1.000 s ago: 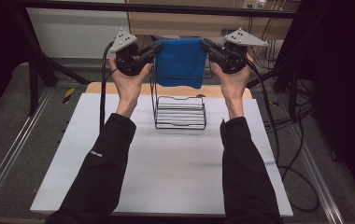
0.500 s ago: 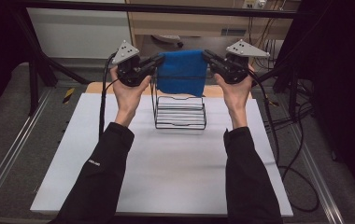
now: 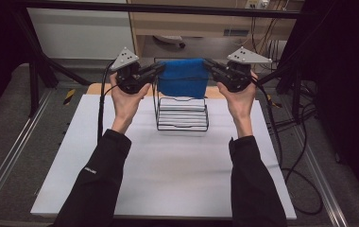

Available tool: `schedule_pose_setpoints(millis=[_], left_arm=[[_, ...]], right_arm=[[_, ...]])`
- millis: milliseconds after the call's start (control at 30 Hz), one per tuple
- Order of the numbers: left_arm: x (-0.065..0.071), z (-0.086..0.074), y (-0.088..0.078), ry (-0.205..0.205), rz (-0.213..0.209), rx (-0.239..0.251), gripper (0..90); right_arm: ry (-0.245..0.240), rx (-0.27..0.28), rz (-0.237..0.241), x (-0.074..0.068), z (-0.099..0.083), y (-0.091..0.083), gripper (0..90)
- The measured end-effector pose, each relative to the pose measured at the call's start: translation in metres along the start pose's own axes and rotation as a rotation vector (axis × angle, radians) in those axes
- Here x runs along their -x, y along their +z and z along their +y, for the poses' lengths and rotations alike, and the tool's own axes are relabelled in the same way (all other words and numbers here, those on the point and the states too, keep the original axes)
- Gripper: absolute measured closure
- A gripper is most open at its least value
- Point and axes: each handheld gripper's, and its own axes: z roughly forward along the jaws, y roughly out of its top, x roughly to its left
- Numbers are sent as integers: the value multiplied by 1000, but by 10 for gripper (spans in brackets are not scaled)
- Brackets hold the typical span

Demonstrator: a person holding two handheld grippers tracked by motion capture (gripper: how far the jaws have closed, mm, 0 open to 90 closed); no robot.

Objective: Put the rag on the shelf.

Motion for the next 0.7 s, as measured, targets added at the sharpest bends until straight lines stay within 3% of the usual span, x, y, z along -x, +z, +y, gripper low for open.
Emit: schedule_pose_setpoints(millis=[700], left_arm=[[4, -22, -2, 22, -21, -162, 775]], right_arm=[[12, -116, 71, -7, -29, -6, 838]])
